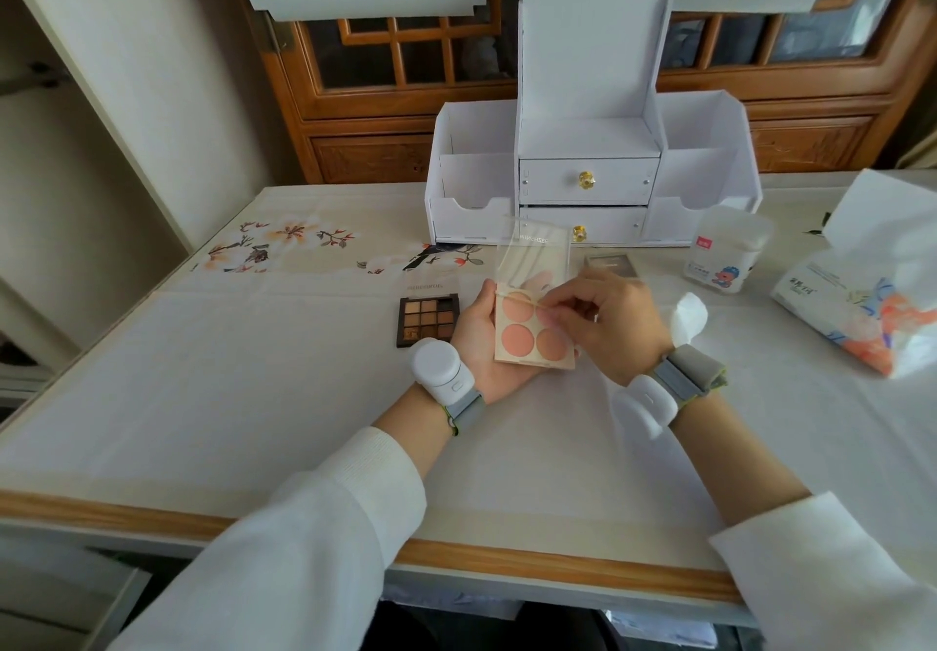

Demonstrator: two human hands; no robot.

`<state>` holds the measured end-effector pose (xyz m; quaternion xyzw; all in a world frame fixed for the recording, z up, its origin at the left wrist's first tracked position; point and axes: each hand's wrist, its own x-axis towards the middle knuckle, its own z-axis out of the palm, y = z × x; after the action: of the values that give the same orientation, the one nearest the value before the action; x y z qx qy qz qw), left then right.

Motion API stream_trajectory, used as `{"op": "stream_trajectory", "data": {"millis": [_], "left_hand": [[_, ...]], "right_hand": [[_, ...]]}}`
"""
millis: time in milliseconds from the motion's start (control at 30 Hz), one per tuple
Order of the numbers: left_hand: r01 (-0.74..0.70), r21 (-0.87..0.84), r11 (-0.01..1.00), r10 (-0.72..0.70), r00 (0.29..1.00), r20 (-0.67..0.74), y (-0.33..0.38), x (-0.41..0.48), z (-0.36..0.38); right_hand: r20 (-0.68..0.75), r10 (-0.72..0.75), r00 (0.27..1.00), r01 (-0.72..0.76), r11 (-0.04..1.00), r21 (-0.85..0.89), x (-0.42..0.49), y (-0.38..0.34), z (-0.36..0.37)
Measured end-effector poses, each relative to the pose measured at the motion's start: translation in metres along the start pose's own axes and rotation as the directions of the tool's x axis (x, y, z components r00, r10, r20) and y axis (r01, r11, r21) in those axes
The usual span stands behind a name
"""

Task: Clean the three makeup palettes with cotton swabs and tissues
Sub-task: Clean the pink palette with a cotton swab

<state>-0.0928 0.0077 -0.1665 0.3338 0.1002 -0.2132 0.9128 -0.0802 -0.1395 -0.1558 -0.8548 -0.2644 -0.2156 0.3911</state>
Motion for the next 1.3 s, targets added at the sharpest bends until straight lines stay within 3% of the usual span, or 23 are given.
{"op": "stream_trajectory", "data": {"millis": [733, 1100, 1300], "left_hand": [[-0.014, 0.016, 1.000, 0.014, 1.000, -0.025, 0.000, -0.009, 0.006], [-0.009, 0.021, 1.000, 0.009, 1.000, -0.030, 0.001, -0.009, 0.007], [-0.004, 0.047, 0.999, 0.006, 0.999, -0.039, 0.001, -0.009, 0.006]], "right_hand": [[-0.023, 0.014, 1.000, -0.014, 1.000, -0.015, -0.003, -0.009, 0.000], [0.103, 0.047, 0.994, -0.048, 0.999, 0.012, -0.004, -0.012, -0.003], [0.101, 0.043, 0.994, -0.044, 0.999, 0.003, -0.005, -0.014, -0.003]]}}
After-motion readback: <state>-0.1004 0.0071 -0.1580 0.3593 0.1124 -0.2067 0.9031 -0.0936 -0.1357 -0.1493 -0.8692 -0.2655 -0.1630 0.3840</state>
